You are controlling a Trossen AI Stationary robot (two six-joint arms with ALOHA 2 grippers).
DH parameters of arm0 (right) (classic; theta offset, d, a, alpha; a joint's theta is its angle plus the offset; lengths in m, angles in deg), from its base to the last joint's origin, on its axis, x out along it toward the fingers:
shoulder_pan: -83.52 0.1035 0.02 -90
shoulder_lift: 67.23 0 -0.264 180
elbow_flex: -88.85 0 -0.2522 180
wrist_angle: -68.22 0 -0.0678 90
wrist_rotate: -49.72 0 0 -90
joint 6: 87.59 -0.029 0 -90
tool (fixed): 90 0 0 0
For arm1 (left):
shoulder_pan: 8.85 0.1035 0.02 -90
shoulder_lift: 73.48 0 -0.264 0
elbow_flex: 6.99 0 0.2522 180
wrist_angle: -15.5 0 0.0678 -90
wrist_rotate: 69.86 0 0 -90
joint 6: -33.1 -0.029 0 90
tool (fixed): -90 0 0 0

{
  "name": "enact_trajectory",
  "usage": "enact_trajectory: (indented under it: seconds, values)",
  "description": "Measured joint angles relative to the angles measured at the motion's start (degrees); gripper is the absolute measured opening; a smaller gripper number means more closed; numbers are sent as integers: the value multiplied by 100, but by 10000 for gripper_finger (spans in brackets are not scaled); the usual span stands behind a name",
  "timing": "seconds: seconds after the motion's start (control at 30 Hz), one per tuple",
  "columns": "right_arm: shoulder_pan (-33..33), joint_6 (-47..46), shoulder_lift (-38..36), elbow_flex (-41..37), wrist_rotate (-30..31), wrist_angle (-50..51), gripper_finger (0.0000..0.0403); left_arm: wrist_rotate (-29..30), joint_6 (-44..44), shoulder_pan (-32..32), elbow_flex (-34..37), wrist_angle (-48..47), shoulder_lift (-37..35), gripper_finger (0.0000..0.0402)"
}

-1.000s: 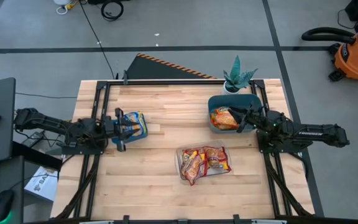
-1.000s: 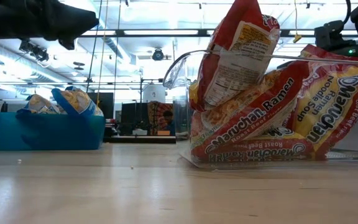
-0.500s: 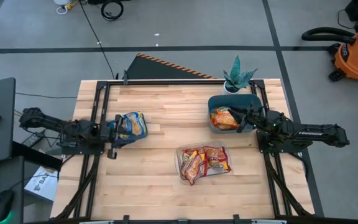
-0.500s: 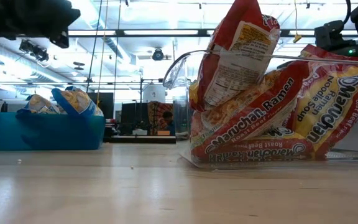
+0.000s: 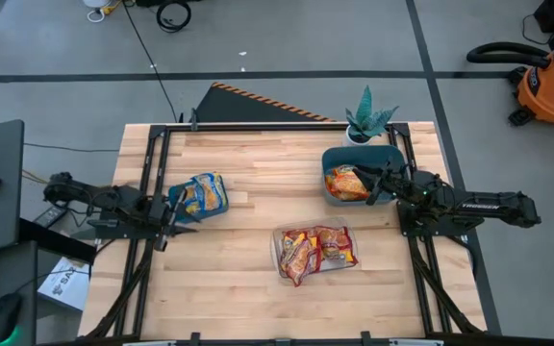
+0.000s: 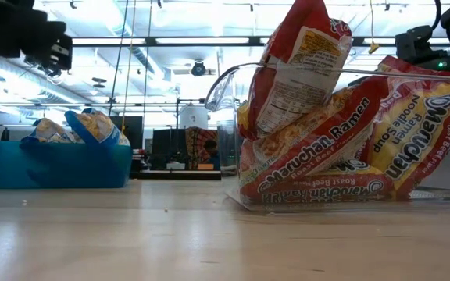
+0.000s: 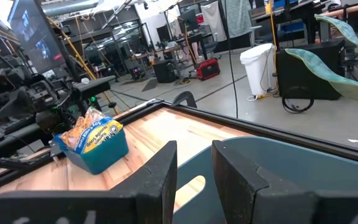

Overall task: Sort Maruchan noodles
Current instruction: Return to Home Position

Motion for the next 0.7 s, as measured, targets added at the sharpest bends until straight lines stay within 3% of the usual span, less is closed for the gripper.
enact_trajectory:
  seconds: [0.43,0.7]
  values:
    - [0,-1,0,0,0,1,106,-66,241,0,0,-1886,-89,117]
    - [0,1,0,0,0,-1,106,-23,-172,0,0,-1790,-91,117]
